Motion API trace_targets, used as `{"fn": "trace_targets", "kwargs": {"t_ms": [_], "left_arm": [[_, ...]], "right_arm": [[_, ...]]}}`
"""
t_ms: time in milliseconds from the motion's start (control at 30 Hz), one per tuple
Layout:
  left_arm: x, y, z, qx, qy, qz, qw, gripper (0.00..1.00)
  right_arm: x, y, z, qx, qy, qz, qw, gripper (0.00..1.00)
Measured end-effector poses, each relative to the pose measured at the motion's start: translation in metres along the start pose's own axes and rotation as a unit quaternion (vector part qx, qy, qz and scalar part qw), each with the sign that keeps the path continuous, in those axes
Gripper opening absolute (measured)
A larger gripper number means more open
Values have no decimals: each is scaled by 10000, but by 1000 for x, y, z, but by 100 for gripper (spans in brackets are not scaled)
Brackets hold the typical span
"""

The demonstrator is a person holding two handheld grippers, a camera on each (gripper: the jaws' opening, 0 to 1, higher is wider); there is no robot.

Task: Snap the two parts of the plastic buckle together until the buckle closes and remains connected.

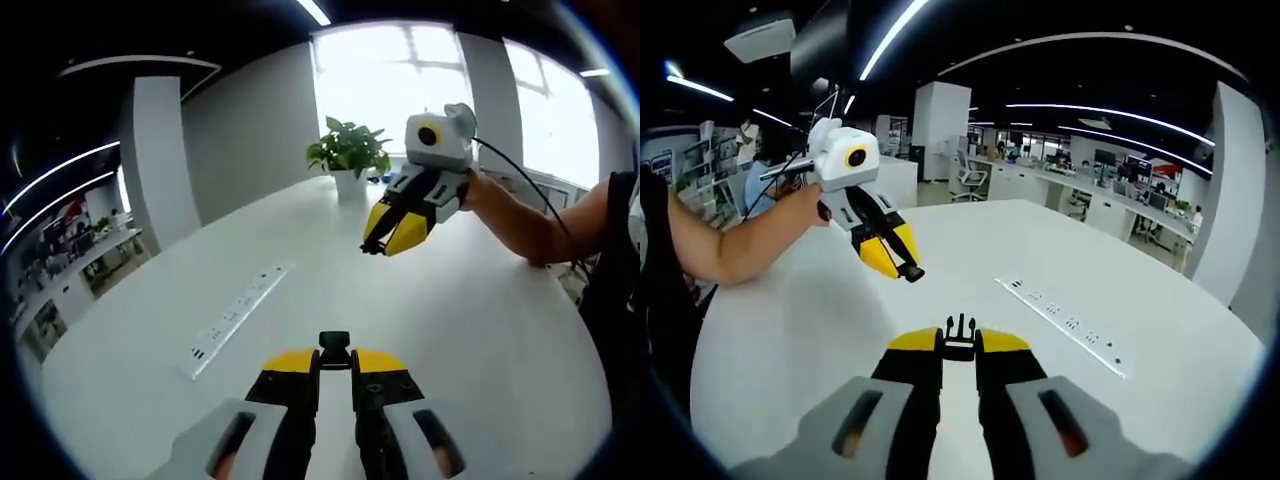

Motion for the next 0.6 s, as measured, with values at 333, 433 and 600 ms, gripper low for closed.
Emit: {"fn": "trace_targets", "kwargs": {"t_ms": [333, 433, 600], "left_arm": [[1, -7, 5, 0, 5, -29, 10000, 10], [1, -10, 6, 17, 33, -44, 10000, 10], [-3, -15, 7, -17, 90, -20, 10000, 10]], "right_arm": [[5, -5, -6, 21, 20, -78, 10000, 11], [4, -6, -8, 12, 22, -67, 10000, 11], [5, -11, -9, 9, -4, -148, 9999, 11]]}}
Point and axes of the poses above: the point that each gripper's makers call its tool centre point, and the gripper's own axes: x roughly forward along the fingers, z roughly to its right, y roughly out of its top, the point moved 7 cm from there along -x, roughly backward along the fingers, and after that the axes turned 8 degrees about x, right-handed, at the moved point
